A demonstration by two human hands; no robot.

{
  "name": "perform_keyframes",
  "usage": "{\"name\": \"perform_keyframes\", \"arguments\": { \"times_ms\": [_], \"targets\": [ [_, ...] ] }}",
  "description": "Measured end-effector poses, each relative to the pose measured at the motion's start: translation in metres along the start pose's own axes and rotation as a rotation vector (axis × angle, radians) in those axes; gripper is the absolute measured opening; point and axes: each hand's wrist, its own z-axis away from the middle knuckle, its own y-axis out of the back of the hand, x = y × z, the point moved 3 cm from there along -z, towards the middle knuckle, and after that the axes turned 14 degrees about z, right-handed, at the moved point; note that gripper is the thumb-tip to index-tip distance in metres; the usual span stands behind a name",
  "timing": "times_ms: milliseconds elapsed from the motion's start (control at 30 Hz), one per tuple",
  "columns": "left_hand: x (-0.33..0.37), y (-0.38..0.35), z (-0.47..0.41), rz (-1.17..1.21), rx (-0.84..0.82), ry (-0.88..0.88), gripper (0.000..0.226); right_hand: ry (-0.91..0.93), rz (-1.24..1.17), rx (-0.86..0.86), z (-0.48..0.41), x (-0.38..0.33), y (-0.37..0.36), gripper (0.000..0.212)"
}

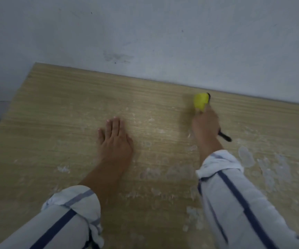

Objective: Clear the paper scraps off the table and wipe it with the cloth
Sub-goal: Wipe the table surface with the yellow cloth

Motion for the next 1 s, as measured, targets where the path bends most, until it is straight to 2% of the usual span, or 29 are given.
{"name": "perform_keyframes", "arguments": {
  "times_ms": [67,133,200,233,300,400,467,533,600,667,733,800,867,933,1000],
  "targets": [
    [0.002,0.0,-0.005,0.004,-0.014,-0.012,0.059,0.328,-0.057,0.081,0.033,-0.061,-0.019,0.042],
    [0.001,-0.001,-0.009,-0.004,0.003,-0.018,0.057,0.672,0.019,0.045,0.081,-0.102,-0.051,0.048],
    [0.0,-0.001,-0.011,-0.014,0.016,-0.019,0.056,0.811,0.082,-0.049,0.094,-0.104,-0.06,0.052],
    [0.001,-0.001,-0.012,-0.021,0.019,-0.024,0.057,0.813,0.085,-0.008,0.08,-0.096,-0.055,0.05],
    [0.002,-0.001,-0.013,-0.028,0.013,-0.036,0.058,0.673,0.197,-0.019,0.045,-0.061,-0.04,0.049],
    [0.004,-0.003,-0.017,-0.026,0.001,-0.04,0.06,0.236,0.137,0.024,-0.017,0.015,-0.01,0.047],
    [0.008,-0.005,-0.023,-0.019,0.001,-0.06,0.06,0.049,0.116,0.05,-0.029,0.03,0.001,0.039],
    [0.013,-0.008,-0.029,-0.022,-0.01,-0.078,0.059,0.088,0.01,0.098,-0.022,-0.004,0.0,0.035],
    [0.016,-0.01,-0.034,-0.018,-0.008,-0.081,0.059,0.348,-0.045,0.088,0.0,-0.063,-0.017,0.04],
    [0.016,-0.009,-0.037,-0.019,0.005,-0.085,0.059,0.676,0.064,-0.067,0.032,-0.11,-0.047,0.047],
    [0.016,-0.008,-0.037,-0.028,0.006,-0.09,0.059,0.792,0.176,-0.125,0.036,-0.114,-0.067,0.051],
    [0.016,-0.007,-0.037,-0.038,-0.01,-0.088,0.058,0.727,0.17,-0.049,0.017,-0.086,-0.062,0.053],
    [0.018,-0.006,-0.037,-0.025,-0.019,-0.091,0.057,0.519,0.098,0.021,-0.008,-0.044,-0.044,0.05],
    [0.019,-0.003,-0.035,0.026,-0.006,-0.099,0.056,0.303,0.116,-0.001,-0.027,-0.007,-0.021,0.046],
    [0.018,0.003,-0.033,0.151,0.03,-0.125,0.053,0.197,0.111,-0.022,-0.025,-0.002,-0.008,0.041]
  ]
}}
